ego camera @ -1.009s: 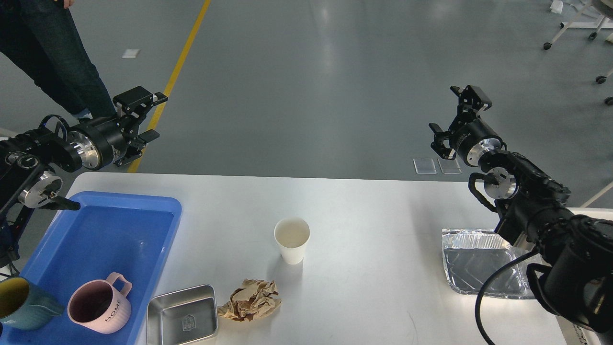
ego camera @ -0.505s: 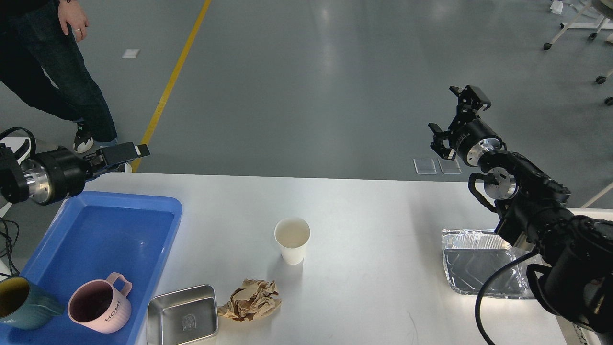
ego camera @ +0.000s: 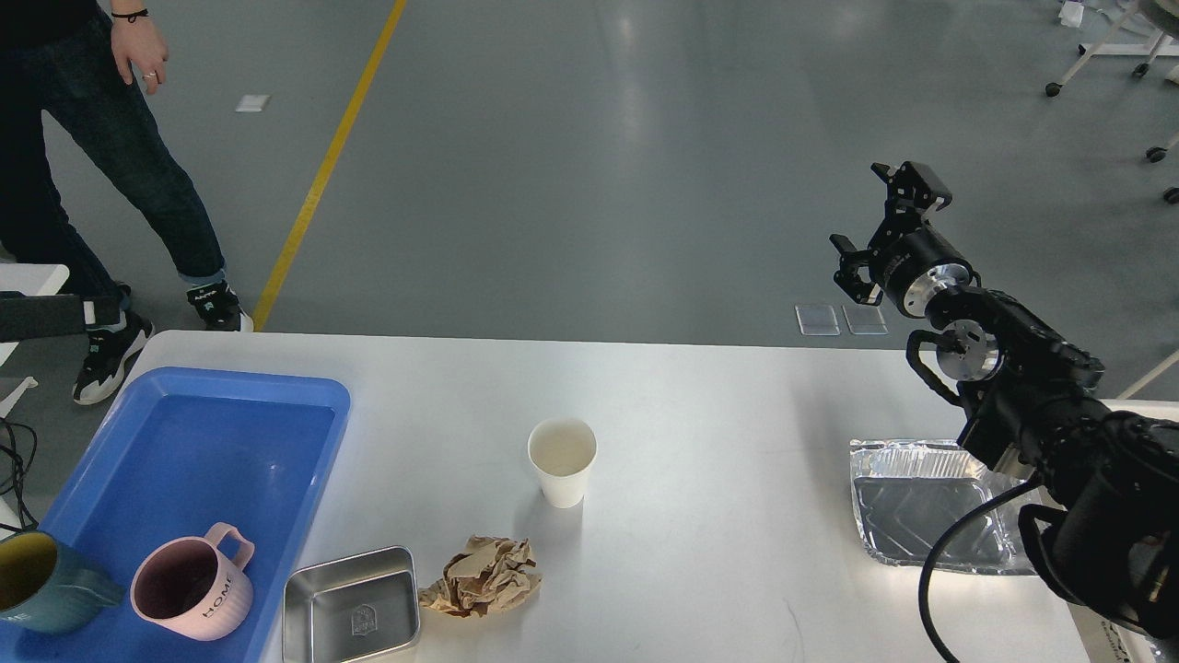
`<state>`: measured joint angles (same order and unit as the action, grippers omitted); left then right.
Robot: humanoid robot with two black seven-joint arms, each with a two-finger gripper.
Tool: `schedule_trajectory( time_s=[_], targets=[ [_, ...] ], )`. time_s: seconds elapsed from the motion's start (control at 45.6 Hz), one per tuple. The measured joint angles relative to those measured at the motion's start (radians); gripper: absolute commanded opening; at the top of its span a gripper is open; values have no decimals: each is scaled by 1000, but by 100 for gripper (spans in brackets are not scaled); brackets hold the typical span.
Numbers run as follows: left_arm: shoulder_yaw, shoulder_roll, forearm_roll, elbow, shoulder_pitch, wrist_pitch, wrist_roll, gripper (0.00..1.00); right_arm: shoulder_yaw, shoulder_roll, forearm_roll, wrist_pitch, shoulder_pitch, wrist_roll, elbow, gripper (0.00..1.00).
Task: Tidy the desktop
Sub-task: 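Move the left gripper down toward the small steel tray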
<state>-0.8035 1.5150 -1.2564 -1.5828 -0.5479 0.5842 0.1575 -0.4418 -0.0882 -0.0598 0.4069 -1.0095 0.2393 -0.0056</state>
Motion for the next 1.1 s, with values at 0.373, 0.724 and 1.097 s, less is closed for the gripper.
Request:
schedule_trajectory(
  time_s=[0.373,0.724,1.097],
  targets=[
    [9,72,0,28,-5,-17,233,97,0,0,0,1,-1,0,3,100],
    [113,59,1,32,-4,-314,246,97,0,-5,0,1,0,0,2,100],
    [271,79,-1,31,3,-511,270,97,0,2,0,1,0,0,2,100]
  ],
)
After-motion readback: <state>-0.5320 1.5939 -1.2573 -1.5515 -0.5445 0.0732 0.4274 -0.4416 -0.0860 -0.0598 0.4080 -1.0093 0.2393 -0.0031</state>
